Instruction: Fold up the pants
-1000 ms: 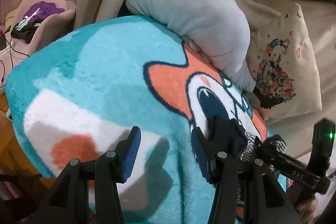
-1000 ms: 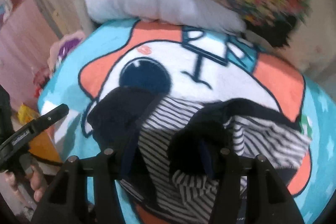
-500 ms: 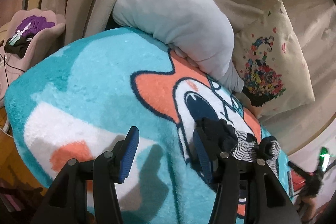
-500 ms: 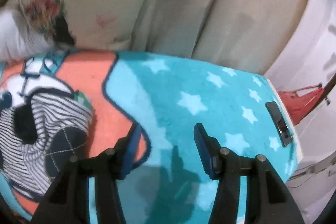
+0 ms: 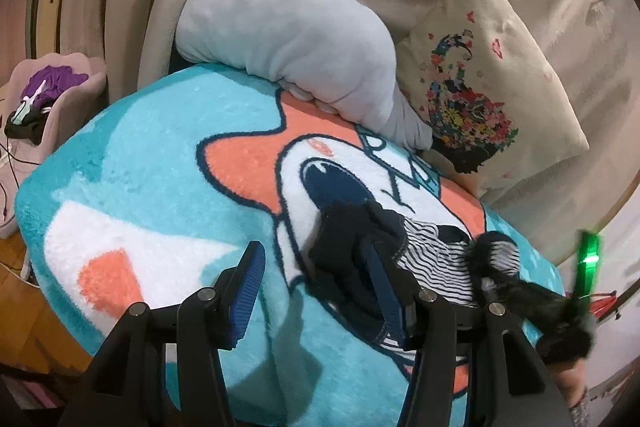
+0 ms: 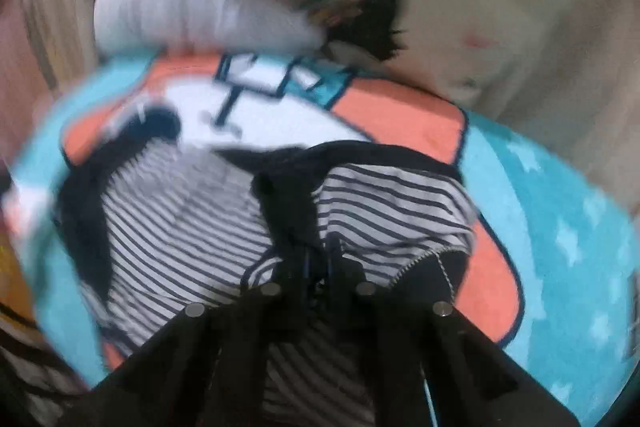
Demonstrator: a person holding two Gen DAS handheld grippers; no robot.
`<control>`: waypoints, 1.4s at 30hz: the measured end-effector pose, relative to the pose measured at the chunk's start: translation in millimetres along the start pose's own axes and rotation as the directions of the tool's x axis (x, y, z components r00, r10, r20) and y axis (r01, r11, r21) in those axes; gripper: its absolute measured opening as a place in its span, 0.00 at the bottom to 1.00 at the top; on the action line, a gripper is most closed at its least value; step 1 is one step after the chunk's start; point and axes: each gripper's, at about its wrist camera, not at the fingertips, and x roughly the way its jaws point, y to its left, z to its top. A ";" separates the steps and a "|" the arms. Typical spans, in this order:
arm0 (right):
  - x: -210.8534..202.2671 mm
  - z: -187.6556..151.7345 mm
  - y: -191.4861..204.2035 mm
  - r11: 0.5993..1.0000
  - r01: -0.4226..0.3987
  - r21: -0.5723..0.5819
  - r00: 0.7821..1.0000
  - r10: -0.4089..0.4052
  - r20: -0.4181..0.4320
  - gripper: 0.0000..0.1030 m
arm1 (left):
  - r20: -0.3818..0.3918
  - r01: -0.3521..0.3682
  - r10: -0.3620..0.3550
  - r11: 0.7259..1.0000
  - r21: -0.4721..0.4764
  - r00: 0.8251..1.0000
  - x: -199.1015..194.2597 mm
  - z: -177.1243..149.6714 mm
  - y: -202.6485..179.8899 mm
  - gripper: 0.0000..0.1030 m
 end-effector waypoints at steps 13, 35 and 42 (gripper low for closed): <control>-68.8 -100.4 -219.2 0.777 0.226 0.588 0.969 -0.243 -0.051 0.16 | -0.091 0.027 -0.024 0.999 0.037 0.996 33.6 -6.8 -34.4 0.55; -44.4 -29.6 -73.0 0.976 -0.113 0.185 0.987 0.089 0.131 0.07 | -0.060 -0.009 0.012 0.999 0.052 0.998 23.1 1.1 -44.5 0.55; -72.6 -64.3 -187.7 0.874 -0.013 0.485 0.992 -0.048 0.113 0.08 | -0.083 -0.009 0.009 1.000 0.001 0.997 30.7 2.3 -26.8 0.55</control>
